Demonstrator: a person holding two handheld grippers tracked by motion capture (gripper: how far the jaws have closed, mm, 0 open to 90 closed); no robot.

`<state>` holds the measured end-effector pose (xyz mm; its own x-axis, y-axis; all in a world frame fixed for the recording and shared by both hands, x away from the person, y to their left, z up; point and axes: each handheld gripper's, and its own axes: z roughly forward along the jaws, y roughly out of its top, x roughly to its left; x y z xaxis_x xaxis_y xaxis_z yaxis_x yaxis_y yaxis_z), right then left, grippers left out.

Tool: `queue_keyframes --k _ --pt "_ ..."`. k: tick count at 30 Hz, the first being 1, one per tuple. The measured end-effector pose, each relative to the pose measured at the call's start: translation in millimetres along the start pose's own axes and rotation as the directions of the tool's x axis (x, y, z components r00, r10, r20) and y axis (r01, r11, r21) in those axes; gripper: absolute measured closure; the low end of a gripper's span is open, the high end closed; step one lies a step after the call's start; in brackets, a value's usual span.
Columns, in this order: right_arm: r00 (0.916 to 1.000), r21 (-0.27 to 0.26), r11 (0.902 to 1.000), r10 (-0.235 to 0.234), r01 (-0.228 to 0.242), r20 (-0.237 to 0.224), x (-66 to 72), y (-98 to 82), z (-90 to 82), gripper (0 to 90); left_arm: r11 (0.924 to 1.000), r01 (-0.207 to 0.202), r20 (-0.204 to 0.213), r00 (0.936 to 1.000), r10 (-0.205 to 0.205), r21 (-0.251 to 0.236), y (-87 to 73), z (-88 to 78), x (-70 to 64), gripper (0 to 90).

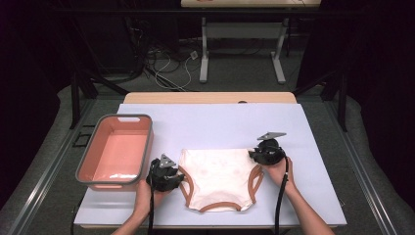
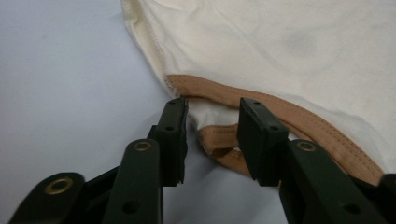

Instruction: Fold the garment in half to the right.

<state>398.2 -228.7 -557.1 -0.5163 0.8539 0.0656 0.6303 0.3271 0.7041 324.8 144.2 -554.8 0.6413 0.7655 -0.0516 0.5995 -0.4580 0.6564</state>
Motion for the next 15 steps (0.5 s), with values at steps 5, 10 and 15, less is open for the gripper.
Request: queue_keyframes --k 5,10,15 --pt "0.9997 -0.007 1.0 0.006 -0.006 -0.025 -0.1 -1.3 0.3 84.4 0.9998 0.008 0.016 0.9998 -0.008 -0.019 -1.6 0.6 1.0 70.3" --pt "0.9998 -0.011 0.9999 -0.012 0.012 -0.012 4.0 -1.2 0.2 86.0 0.9998 0.007 0.051 0.9987 -0.006 -0.019 -0.8 1.5 -0.1 83.6" --pt "0.9998 -0.03 0.9994 -0.019 0.018 -0.009 3.6 -1.7 0.1 86.3 0.9998 -0.001 0.053 0.9986 0.002 -0.02 -0.4 1.0 -0.6 86.7"
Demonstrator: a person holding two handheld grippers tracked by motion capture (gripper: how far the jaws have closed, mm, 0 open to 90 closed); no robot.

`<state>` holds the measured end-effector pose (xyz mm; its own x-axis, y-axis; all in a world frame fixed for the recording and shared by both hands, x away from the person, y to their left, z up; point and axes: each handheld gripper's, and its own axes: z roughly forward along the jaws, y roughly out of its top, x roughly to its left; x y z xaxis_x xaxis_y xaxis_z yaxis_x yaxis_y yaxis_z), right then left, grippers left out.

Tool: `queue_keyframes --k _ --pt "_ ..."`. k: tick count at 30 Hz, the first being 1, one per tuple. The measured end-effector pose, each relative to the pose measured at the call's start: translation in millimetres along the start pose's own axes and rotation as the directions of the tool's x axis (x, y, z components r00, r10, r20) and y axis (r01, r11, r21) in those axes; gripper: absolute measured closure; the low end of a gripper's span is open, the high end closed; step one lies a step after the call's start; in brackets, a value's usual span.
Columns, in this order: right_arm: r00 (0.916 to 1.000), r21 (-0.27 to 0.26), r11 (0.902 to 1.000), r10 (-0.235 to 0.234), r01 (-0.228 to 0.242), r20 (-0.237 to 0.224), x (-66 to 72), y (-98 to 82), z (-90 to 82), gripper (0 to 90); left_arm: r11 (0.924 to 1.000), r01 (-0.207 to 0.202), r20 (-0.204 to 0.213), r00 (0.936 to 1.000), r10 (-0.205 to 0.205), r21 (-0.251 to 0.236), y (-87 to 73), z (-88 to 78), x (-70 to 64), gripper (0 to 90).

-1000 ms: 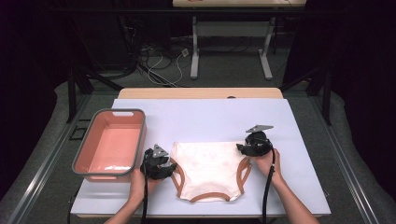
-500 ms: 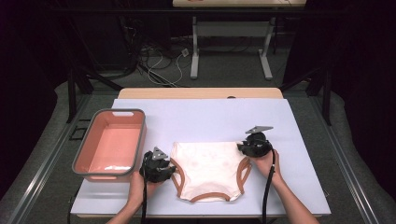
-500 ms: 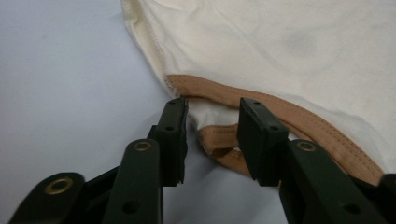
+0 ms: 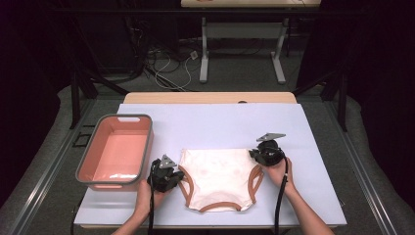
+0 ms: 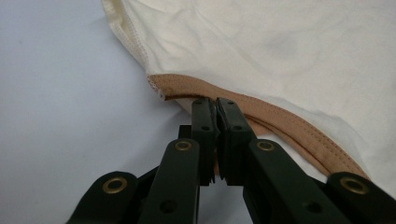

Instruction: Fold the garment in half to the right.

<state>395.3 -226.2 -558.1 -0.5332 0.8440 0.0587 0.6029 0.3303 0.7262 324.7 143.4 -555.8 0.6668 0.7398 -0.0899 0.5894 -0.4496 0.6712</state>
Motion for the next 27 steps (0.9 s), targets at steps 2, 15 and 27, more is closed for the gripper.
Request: queue_keyframes --k 2,15,27 --pt "0.9999 0.013 0.9999 -0.003 0.003 0.012 -0.2 0.4 -1.9 86.4 1.0 -0.001 0.002 1.0 0.001 -0.005 -0.2 -0.5 1.2 86.8" --pt "0.9982 -0.023 0.9991 -0.034 0.035 0.05 -1.7 3.6 -8.2 86.4 0.9996 -0.008 0.0 1.0 0.008 -0.026 3.8 -2.2 -1.3 86.6" --pt "0.9956 -0.045 0.9985 -0.029 0.033 0.089 -11.4 4.8 -13.1 86.4 0.9985 -0.02 0.011 0.9997 0.021 -0.05 11.5 6.0 -5.1 86.7"
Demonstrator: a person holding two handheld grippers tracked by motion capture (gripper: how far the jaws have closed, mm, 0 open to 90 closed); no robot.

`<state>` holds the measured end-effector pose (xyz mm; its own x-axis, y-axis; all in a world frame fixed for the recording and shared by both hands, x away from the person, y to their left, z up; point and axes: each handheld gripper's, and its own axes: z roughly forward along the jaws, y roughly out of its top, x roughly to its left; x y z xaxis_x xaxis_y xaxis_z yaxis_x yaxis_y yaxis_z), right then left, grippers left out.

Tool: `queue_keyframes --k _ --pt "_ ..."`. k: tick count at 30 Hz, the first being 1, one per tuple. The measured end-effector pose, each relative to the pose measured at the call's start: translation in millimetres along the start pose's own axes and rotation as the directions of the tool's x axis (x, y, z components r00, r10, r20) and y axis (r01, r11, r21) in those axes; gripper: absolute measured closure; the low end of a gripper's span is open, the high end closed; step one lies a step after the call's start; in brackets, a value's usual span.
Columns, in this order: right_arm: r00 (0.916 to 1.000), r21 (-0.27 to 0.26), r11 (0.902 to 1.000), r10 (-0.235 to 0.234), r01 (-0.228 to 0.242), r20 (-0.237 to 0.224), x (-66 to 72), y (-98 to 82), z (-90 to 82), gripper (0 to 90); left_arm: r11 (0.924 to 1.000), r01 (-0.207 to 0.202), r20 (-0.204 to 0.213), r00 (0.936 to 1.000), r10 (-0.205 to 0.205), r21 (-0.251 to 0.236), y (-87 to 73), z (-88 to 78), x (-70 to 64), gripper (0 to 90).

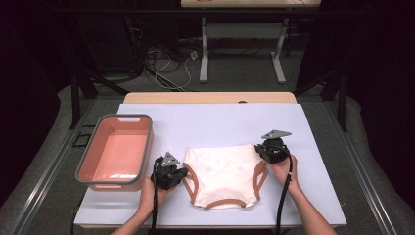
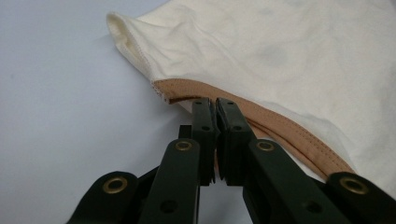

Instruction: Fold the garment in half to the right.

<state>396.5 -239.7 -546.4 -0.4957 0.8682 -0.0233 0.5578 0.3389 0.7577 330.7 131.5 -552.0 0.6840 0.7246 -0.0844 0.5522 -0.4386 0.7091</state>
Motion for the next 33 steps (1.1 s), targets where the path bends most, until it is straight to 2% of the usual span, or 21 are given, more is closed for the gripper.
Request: queue_keyframes --k 7,9,20,21,24,28,29,33 --pt "0.9996 0.004 0.9999 0.014 -0.014 0.024 -8.5 -0.5 0.0 86.4 0.9999 -0.012 0.005 0.9999 0.012 0.0 5.5 8.1 0.0 86.6" --pt "0.9992 0.004 0.9998 0.021 -0.021 0.033 -9.7 -0.9 0.6 86.4 1.0 -0.003 0.013 0.9999 0.003 -0.002 6.9 10.2 -0.8 86.7" --pt "0.9977 0.005 0.9996 0.029 -0.029 0.061 -16.2 -0.1 2.2 86.4 0.9998 -0.016 0.004 0.9999 0.017 -0.013 15.3 17.5 -1.0 86.6" --pt "0.9973 0.006 0.9994 0.032 -0.033 0.066 -16.4 0.1 2.1 86.4 0.9998 -0.003 0.012 0.9999 0.003 -0.017 15.9 18.6 -1.8 86.6" --pt "0.997 0.004 0.9995 0.031 -0.031 0.071 -19.2 0.6 2.2 86.3 0.9996 -0.024 0.004 0.9997 0.024 -0.017 19.0 20.1 -0.9 86.6" --pt "0.996 -0.001 0.9994 0.036 -0.036 0.082 -23.0 0.6 1.5 86.3 0.9995 -0.026 0.004 0.9996 0.026 -0.017 21.8 23.6 -2.2 86.6" --pt "0.9952 0.0 0.9987 0.05 -0.05 0.084 -23.0 0.8 1.5 86.3 0.9995 -0.023 0.008 0.9997 0.023 -0.021 22.2 24.9 -2.7 86.6" --pt "0.994 -0.002 0.999 0.045 -0.045 0.099 -26.7 0.8 0.2 86.3 0.9994 -0.029 0.008 0.9995 0.029 -0.017 25.2 29.4 -3.7 86.4"
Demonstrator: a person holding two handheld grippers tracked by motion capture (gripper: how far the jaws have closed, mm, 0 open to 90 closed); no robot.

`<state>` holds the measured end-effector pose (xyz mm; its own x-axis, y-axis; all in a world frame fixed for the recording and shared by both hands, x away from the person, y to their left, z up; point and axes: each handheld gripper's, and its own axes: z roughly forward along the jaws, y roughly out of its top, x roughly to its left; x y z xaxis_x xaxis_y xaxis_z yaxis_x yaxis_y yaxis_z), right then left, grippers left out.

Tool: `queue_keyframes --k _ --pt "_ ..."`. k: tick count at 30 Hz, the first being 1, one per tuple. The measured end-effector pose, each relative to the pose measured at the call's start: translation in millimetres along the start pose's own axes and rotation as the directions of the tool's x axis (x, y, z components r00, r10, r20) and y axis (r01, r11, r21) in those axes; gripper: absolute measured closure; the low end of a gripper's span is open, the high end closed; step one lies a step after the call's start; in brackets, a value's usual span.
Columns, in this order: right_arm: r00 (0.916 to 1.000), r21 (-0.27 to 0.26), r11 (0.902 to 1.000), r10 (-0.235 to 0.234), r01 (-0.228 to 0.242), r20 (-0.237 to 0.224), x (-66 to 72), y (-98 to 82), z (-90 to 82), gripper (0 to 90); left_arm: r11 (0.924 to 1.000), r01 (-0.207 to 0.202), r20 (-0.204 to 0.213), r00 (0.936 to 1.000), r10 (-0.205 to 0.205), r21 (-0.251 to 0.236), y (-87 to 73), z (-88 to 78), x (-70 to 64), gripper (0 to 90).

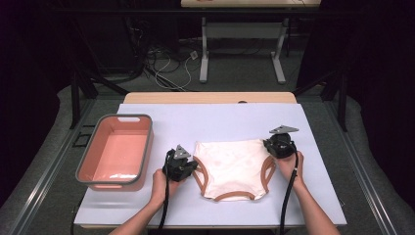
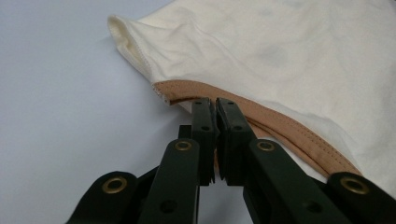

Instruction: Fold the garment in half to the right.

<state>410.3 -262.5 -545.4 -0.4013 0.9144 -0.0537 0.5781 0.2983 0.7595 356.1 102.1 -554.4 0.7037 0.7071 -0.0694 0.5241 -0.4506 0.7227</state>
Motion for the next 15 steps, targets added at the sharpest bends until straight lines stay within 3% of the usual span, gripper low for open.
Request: queue_keyframes --k 15 --pt "0.9984 0.009 0.9995 0.031 -0.031 0.047 -11.2 -1.9 -1.9 86.2 1.0 -0.003 0.012 0.9999 0.003 -0.003 8.4 13.8 -3.0 86.2"
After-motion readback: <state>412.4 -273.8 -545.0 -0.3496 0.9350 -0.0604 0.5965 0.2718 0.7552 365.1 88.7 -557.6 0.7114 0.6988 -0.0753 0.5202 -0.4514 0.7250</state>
